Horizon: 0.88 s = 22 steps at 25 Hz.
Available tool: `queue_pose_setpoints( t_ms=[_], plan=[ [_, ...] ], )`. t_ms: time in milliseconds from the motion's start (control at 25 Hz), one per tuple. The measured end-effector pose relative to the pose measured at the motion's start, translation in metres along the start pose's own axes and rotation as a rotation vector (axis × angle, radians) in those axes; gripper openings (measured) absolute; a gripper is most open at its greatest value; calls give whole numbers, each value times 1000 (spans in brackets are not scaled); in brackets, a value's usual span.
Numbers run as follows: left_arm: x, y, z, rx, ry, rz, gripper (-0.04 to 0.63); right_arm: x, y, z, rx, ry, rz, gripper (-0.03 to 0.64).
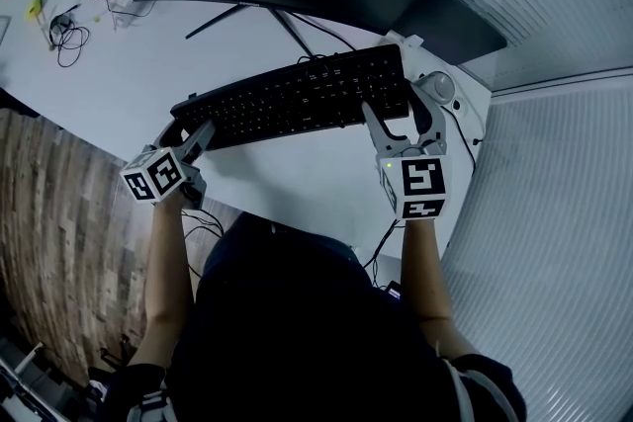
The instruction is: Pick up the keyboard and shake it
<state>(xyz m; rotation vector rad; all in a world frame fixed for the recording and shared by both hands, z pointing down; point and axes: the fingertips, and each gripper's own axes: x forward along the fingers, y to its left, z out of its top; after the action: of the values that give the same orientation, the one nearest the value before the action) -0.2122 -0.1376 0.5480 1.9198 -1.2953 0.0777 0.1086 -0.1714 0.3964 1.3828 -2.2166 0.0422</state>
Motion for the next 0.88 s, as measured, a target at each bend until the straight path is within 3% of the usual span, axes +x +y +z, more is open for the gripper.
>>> queue_pose_setpoints(
  t_ms=[440,880],
  plan=[
    [-41,-29,53,250,-41,200,416,34,-3,-71,431,70,153,308],
    [-72,-71,89,542,-18,344,416,70,42,-139,789,163,370,308]
  ],
)
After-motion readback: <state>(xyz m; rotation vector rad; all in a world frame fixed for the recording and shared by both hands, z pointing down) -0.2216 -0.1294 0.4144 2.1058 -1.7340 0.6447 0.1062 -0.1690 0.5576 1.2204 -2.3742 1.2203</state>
